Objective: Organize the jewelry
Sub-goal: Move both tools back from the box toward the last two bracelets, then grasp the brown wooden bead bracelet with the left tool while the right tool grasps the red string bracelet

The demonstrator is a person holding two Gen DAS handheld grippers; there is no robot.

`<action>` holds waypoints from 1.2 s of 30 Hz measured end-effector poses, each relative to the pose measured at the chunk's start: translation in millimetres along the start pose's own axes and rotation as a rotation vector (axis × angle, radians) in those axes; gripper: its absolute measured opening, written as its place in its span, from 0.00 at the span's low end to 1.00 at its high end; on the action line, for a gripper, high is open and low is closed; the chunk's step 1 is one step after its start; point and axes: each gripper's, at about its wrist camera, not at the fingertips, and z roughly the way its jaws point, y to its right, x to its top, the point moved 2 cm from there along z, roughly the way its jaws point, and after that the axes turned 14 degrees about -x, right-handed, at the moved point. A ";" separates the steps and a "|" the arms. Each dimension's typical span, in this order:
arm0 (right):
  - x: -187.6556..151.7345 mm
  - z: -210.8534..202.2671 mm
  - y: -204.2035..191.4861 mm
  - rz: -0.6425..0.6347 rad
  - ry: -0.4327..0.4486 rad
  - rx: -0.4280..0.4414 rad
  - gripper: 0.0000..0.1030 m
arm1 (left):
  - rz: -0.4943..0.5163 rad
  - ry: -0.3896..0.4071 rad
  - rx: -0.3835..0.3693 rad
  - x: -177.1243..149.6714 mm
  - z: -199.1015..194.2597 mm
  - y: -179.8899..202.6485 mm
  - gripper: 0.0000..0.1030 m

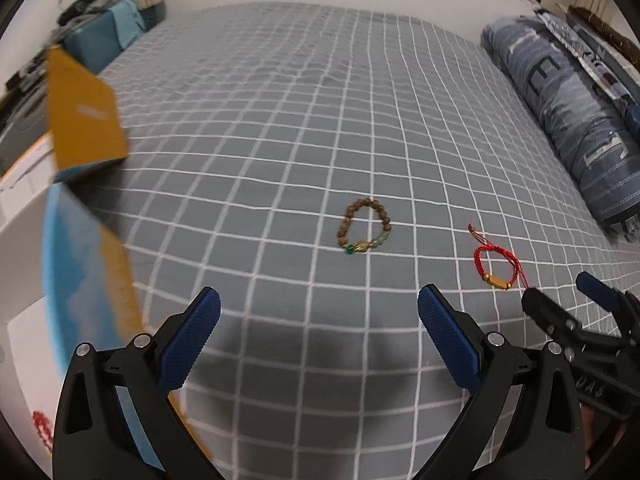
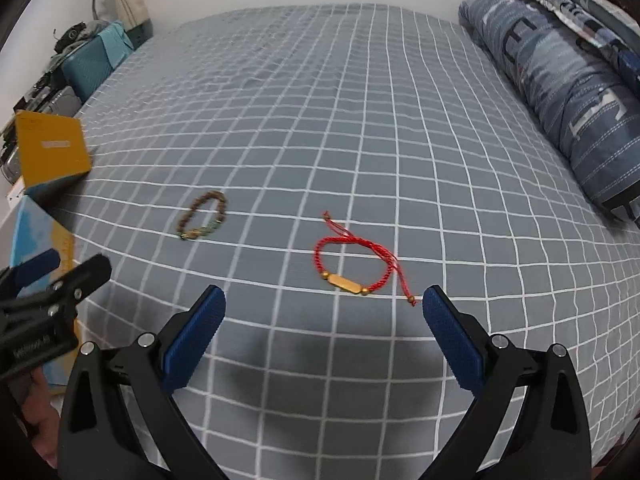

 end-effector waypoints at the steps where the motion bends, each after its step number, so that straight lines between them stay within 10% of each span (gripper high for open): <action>1: 1.0 6.2 1.2 0.000 -0.007 -0.001 0.92 | -0.002 -0.008 -0.005 1.3 6.1 0.9 0.94; 25: 17.3 95.7 -0.4 0.002 -0.104 0.013 0.92 | 0.014 -0.101 0.026 47.6 130.4 -4.1 0.94; 36: 16.9 104.3 4.1 0.015 -0.135 -0.010 0.70 | 0.017 -0.107 0.049 46.0 138.3 -10.2 0.81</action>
